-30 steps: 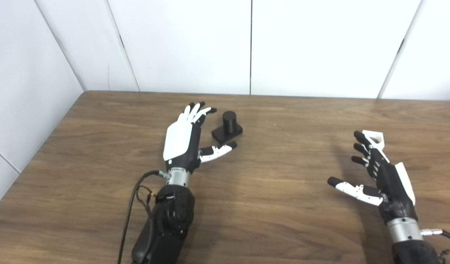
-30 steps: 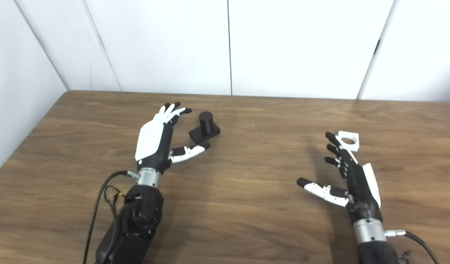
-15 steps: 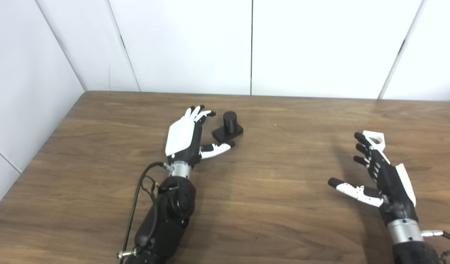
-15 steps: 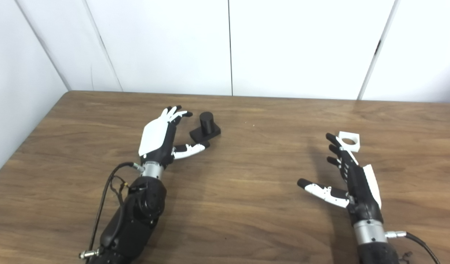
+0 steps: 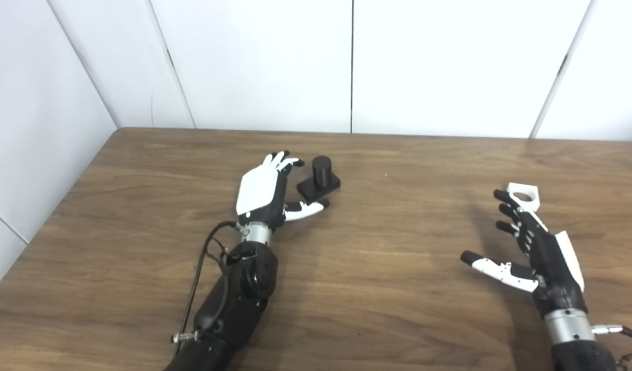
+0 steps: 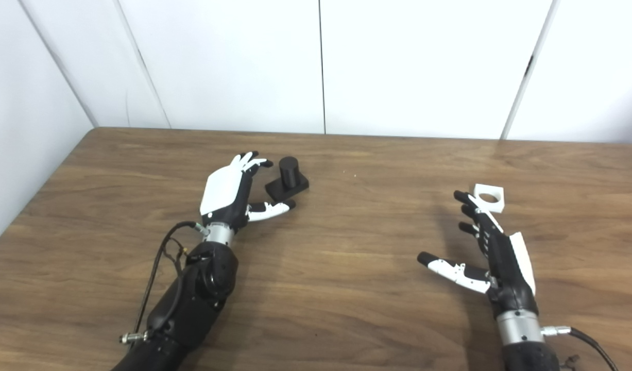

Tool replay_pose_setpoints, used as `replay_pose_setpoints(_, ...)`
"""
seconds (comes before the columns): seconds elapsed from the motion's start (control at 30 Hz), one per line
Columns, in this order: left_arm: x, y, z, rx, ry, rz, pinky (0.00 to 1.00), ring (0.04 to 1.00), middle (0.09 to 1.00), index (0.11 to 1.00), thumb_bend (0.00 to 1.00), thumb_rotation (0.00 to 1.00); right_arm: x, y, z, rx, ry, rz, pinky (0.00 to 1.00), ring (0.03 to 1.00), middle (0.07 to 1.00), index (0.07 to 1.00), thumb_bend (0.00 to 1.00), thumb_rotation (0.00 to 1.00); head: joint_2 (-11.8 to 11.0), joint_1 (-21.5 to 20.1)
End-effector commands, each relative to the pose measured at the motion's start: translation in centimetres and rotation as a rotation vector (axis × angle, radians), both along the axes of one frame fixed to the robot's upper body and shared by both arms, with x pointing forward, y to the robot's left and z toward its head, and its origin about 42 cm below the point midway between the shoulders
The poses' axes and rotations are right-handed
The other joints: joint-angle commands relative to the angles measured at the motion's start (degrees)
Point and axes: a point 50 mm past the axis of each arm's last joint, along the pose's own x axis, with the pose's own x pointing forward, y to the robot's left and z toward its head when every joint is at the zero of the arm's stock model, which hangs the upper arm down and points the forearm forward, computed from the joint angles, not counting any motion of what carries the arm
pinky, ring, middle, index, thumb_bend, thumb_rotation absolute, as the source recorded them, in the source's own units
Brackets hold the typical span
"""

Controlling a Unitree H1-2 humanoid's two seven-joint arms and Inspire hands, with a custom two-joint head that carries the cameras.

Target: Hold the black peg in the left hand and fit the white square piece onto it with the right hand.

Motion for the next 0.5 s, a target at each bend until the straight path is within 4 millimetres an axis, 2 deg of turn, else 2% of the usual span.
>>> replay_pose_setpoints(0.0, 1.9, -0.3, 2.8, 0.017, -0.1, -0.011, 0.92, 0.976, 0.942, 0.785, 0.82, 0.46, 0.3, 0.2, 1.7, -0.01, -0.074, 0.008, 0.82, 0.911, 0.935, 0.854, 0.75, 0.13, 0.1, 0.1)
replay_pose_setpoints(0.27, 2.7, -0.9, 2.2, 0.03, -0.072, -0.026, 0.94, 0.977, 0.945, 0.769, 0.82, 0.46, 0.1, 0.2, 1.6, -0.006, -0.076, 0.007, 0.82, 0.907, 0.933, 0.848, 0.75, 0.13, 0.1, -0.4)
replay_pose_setpoints(0.47, 3.0, -1.1, 1.8, 0.064, -0.065, -0.042, 0.96, 0.982, 0.948, 0.772, 0.79, 0.48, 0.1, 0.3, 1.7, -0.007, -0.078, 0.009, 0.84, 0.915, 0.934, 0.848, 0.74, 0.13, 0.1, -0.6)
